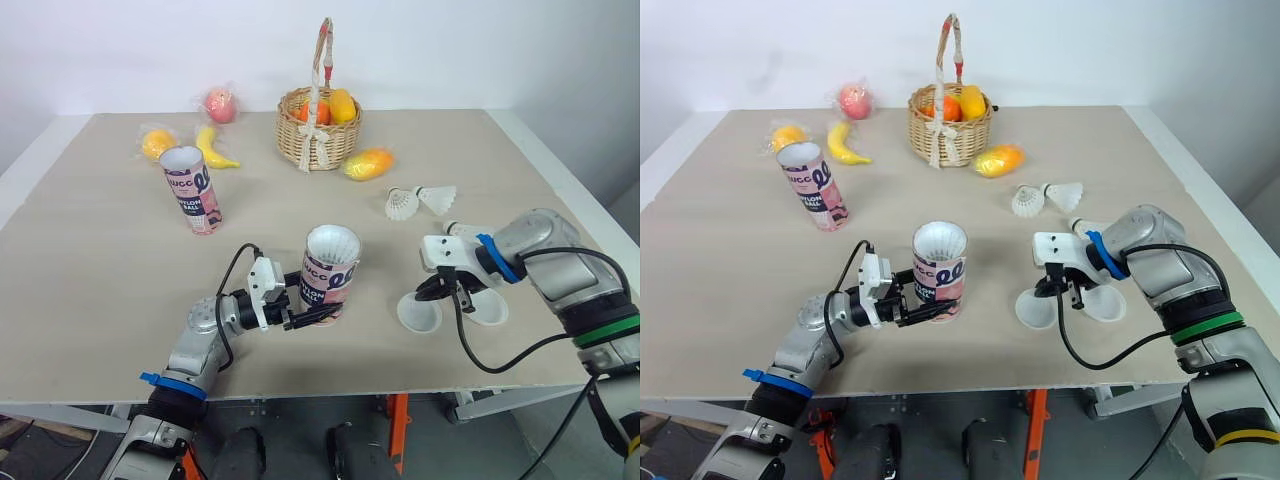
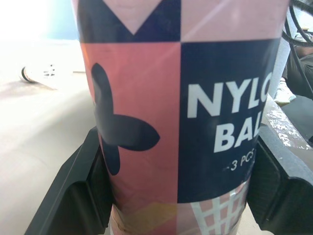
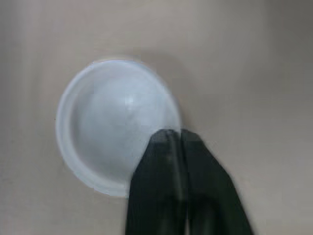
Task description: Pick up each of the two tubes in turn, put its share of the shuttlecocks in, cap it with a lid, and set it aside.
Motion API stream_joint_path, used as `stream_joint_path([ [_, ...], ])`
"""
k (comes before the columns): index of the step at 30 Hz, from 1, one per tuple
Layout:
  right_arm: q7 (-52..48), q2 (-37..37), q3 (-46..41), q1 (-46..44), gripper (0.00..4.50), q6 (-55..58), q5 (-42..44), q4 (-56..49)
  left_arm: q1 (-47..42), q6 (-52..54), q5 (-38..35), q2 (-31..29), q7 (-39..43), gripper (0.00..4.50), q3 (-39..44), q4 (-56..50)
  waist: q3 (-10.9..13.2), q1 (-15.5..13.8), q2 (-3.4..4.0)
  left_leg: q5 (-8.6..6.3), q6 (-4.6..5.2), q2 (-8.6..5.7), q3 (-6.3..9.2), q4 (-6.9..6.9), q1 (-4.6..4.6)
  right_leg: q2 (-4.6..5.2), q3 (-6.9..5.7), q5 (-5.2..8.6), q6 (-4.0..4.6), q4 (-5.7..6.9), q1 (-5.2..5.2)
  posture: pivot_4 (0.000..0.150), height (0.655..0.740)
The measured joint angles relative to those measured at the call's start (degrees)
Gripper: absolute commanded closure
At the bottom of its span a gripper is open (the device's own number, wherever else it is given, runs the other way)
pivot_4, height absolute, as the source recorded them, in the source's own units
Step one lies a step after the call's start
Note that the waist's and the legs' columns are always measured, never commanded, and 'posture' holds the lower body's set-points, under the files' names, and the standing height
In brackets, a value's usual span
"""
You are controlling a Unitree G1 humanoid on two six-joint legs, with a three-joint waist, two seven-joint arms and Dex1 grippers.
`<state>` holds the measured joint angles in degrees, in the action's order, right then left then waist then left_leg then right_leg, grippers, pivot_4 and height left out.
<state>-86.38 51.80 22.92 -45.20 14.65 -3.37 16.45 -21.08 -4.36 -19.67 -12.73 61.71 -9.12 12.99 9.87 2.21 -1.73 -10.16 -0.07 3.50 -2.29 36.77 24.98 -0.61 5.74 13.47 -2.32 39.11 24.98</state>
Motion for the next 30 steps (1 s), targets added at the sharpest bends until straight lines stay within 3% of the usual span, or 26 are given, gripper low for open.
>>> stream_joint_path([
  [7, -0.6, 0.2, -1.3, -1.6, 4.45, 1.0, 1.0, -1.8, 0.0, -3.6, 0.6, 0.4, 0.1, 1.30, 0.1, 2.1, 0.0, 0.0, 0.02, 0.00, 0.00, 0.00, -0.01, 0.00, -0.02, 0.00, 0.03, -0.03, 0.00, 0.00, 0.01, 0.150, 0.7400],
  [17, -3.4, 1.1, -8.3, -14.6, 4.45, 5.2, 11.5, -13.5, -0.3, -6.6, 1.0, 0.0, 1.7, 1.30, -0.5, 4.1, -0.1, 0.3, 0.16, 0.00, -0.01, -0.01, 0.01, -0.09, -0.15, -0.01, 0.04, 0.02, 0.05, 0.00, -0.05, 0.150, 0.7400],
  [25, -3.5, -8.0, -4.4, -26.5, 4.45, 8.4, 14.4, -13.9, -1.8, -7.1, 1.0, -1.0, 3.0, 1.30, -0.2, 5.7, -0.1, 0.5, 0.24, 0.00, 0.00, 0.05, -0.10, -0.11, -0.16, -0.01, 0.07, -0.03, 0.12, 0.00, 0.03, 0.150, 0.7400],
  [30, -3.5, -11.3, 1.5, -27.9, 4.45, 4.8, 12.9, -13.2, -2.0, -7.8, 1.0, -1.0, 2.9, 1.30, -0.4, 6.4, -0.2, 0.4, 0.19, 0.00, 0.00, 0.07, -0.12, -0.13, -0.17, -0.02, 0.05, 0.04, 0.20, 0.00, 0.01, 0.150, 0.7400],
])
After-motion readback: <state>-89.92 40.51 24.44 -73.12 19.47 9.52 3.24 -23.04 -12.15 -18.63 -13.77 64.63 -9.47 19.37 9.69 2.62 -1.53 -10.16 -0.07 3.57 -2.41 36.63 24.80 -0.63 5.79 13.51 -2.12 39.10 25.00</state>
